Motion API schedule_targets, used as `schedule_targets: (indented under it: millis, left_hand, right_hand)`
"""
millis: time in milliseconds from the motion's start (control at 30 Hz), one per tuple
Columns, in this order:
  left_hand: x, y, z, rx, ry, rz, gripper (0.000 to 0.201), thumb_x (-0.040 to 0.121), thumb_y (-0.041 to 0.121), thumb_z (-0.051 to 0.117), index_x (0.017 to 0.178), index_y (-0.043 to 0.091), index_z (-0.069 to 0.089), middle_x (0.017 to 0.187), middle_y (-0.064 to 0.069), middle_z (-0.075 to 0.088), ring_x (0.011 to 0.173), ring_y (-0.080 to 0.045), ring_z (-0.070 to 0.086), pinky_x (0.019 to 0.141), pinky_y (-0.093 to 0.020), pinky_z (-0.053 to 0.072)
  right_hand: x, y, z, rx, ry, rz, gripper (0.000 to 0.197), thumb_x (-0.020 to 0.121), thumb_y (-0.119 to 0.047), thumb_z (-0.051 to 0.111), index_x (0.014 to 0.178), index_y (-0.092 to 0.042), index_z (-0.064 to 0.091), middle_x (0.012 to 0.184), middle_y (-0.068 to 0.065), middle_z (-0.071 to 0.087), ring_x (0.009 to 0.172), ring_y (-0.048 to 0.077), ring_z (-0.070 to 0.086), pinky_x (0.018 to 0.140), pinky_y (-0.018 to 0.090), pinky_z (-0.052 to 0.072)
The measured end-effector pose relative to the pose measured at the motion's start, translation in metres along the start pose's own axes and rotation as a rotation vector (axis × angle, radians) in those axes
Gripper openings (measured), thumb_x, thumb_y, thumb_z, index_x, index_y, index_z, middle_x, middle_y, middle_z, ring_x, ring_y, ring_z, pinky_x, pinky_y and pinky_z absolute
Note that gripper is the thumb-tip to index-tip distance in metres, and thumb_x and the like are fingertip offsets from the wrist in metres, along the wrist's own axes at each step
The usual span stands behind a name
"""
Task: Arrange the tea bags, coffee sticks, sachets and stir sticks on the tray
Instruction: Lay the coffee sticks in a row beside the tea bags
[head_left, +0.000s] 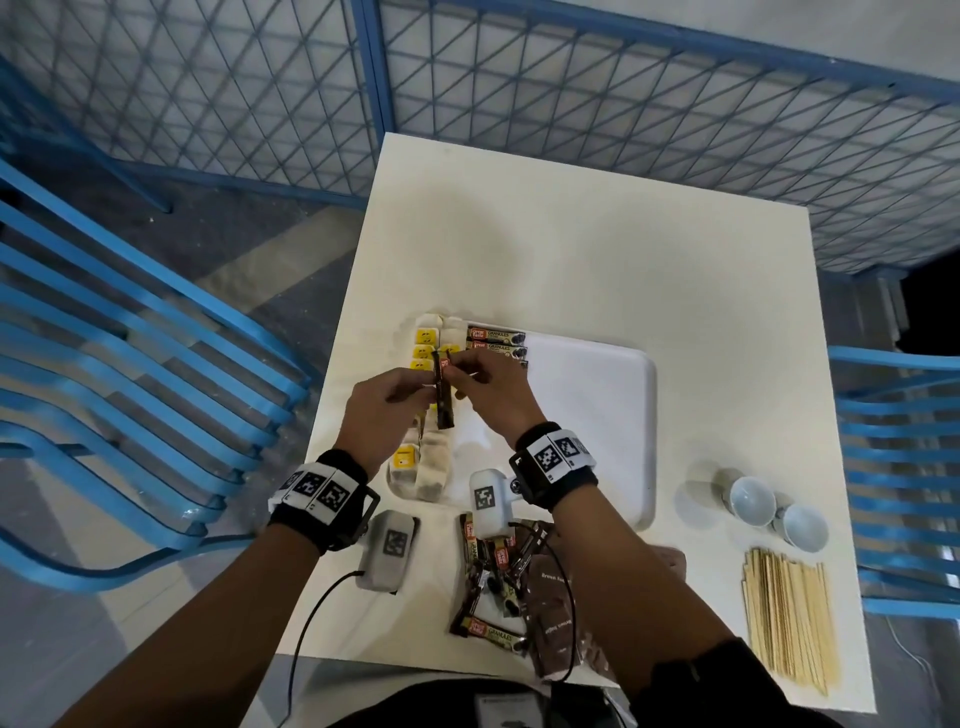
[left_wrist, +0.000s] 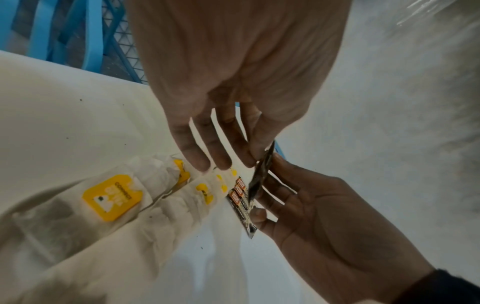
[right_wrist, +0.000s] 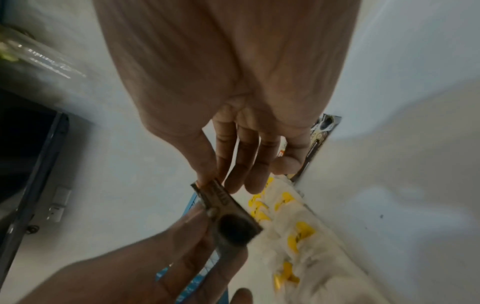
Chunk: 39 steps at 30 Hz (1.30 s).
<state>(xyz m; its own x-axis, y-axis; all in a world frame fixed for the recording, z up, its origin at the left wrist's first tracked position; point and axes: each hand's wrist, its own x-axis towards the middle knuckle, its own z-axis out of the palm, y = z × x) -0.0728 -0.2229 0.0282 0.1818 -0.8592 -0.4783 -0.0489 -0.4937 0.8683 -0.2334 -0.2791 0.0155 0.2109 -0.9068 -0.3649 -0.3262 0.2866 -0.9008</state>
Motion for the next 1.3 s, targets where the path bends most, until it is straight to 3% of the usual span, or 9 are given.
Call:
schedule_targets:
  millis: [133,267,400,500,633,800,1033,1200,1300]
  left_hand:
    - [-0.005,0.007,0.002,-0.118,-0.031,-0.085,0.011,0.098,0.010,0.062,0.100,0.007,0.073,0.089,-0.012,0.077,0.080,-0.025,0.073,0.066,-0.034,0.054]
    - [-0.010,0.010,0.002,-0.182,-0.018,-0.087,0.024,0.097,0.023,0.069,0.110,0.002,0.067,0.092,-0.020,0.076,0.075,-0.032,0.074,0.059,-0.033,0.056]
    - [-0.013,0.008,0.003,-0.289,-0.004,-0.071,0.024,0.096,0.015,0.069,0.112,-0.001,0.060,0.090,-0.026,0.075,0.078,-0.039,0.075,0.066,-0.038,0.062]
    - [-0.013,0.007,0.001,-0.342,0.020,-0.053,0.020,0.098,0.013,0.067,0.111,0.001,0.058,0.094,-0.026,0.075,0.085,-0.041,0.076,0.071,-0.041,0.063]
    - [-0.012,0.006,-0.001,-0.340,0.019,-0.007,0.015,0.097,0.011,0.068,0.102,0.001,0.058,0.095,-0.025,0.074,0.086,-0.038,0.075,0.072,-0.042,0.062]
    - [-0.010,0.002,-0.003,-0.464,0.017,-0.006,0.014,0.094,0.006,0.068,0.086,0.004,0.057,0.087,-0.025,0.071,0.086,-0.038,0.074,0.076,-0.042,0.061]
    - [-0.010,0.003,-0.003,-0.560,-0.049,-0.076,0.015,0.098,0.002,0.060,0.084,0.006,0.057,0.087,-0.020,0.072,0.084,-0.034,0.075,0.078,-0.041,0.062]
    - [-0.007,-0.001,-0.002,-0.555,-0.029,-0.093,0.014,0.098,0.003,0.061,0.084,0.006,0.058,0.083,-0.017,0.072,0.079,-0.032,0.072,0.079,-0.042,0.062]
    - [-0.004,-0.002,-0.001,-0.542,-0.002,-0.090,0.014,0.098,0.002,0.060,0.085,0.005,0.059,0.082,-0.018,0.072,0.077,-0.030,0.072,0.077,-0.041,0.063]
  right_hand:
    - [-0.008,-0.002,0.007,-0.011,-0.018,-0.035,0.006,0.091,-0.026,0.072,0.096,-0.022,0.070,0.081,-0.002,0.070,0.070,0.013,0.067,0.058,0.022,0.049]
    - [-0.015,-0.006,0.006,-0.071,-0.055,-0.079,0.010,0.093,-0.021,0.068,0.103,-0.021,0.069,0.083,-0.001,0.067,0.066,0.012,0.065,0.057,0.026,0.055]
    - [-0.020,-0.007,0.003,-0.056,-0.112,-0.035,0.015,0.094,-0.019,0.067,0.109,-0.016,0.069,0.090,0.005,0.069,0.063,0.015,0.067,0.051,0.029,0.055]
    - [-0.022,-0.004,0.000,-0.029,-0.124,-0.027,0.017,0.093,-0.012,0.068,0.109,-0.010,0.070,0.091,0.004,0.069,0.065,0.021,0.069,0.055,0.032,0.058]
    - [-0.023,-0.001,-0.007,0.169,-0.077,0.010,0.018,0.091,-0.001,0.067,0.109,0.000,0.071,0.084,0.010,0.070,0.068,0.025,0.065,0.065,0.039,0.060]
    - [-0.025,-0.004,-0.016,0.576,-0.065,0.095,0.022,0.092,0.010,0.060,0.113,0.011,0.067,0.082,0.016,0.066,0.070,0.024,0.066,0.072,0.035,0.061]
    - [-0.027,0.003,-0.022,0.739,0.019,0.194,0.018,0.087,0.012,0.065,0.105,0.013,0.067,0.086,0.024,0.068,0.068,0.031,0.069,0.075,0.040,0.062]
    - [-0.026,0.006,-0.026,0.628,0.087,0.192,0.015,0.080,0.008,0.076,0.094,0.011,0.070,0.081,0.022,0.072,0.058,0.028,0.066,0.066,0.038,0.062]
    - [-0.022,0.006,-0.027,0.304,0.149,0.092,0.013,0.084,-0.012,0.079,0.096,-0.008,0.077,0.088,0.009,0.076,0.068,0.018,0.068,0.068,0.033,0.059]
